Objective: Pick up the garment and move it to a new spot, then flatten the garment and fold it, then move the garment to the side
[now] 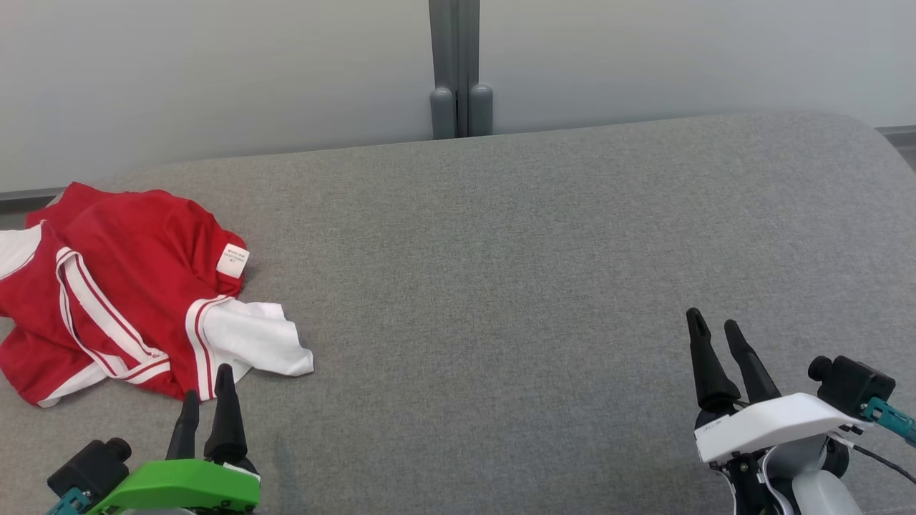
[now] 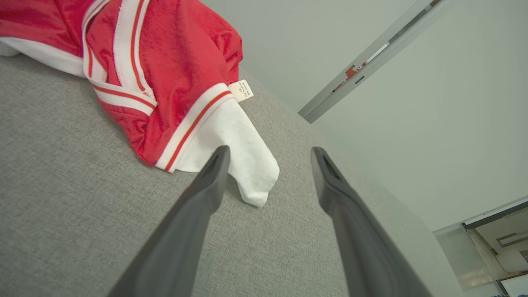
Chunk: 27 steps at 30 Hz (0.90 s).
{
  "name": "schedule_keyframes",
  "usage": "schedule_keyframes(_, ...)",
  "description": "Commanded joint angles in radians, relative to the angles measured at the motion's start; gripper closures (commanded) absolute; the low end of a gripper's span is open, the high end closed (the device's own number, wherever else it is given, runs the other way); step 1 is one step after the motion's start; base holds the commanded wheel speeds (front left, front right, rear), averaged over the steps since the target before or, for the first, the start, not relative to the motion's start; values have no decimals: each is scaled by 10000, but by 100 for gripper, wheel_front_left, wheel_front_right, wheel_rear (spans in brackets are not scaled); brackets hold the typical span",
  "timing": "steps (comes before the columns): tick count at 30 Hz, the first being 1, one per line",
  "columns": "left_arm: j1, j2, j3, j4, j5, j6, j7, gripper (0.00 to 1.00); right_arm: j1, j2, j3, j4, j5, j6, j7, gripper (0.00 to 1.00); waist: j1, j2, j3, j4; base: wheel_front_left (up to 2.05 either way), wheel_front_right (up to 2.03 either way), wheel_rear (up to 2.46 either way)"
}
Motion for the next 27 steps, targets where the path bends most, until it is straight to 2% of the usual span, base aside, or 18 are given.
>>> schedule_keyframes(1, -23, 79, -19, -145, 334, 38, -124, 0, -32, -62, 27, -185, -380, 4, -120, 0, -1, 0, 2, 3, 0, 0, 0)
schedule_keyframes(27, 362, 91, -170, -208, 3102, 225, -823, 0, 209, -78, -158, -316, -3272, 4, -819, 0, -1, 0, 40, 8, 0, 0, 0)
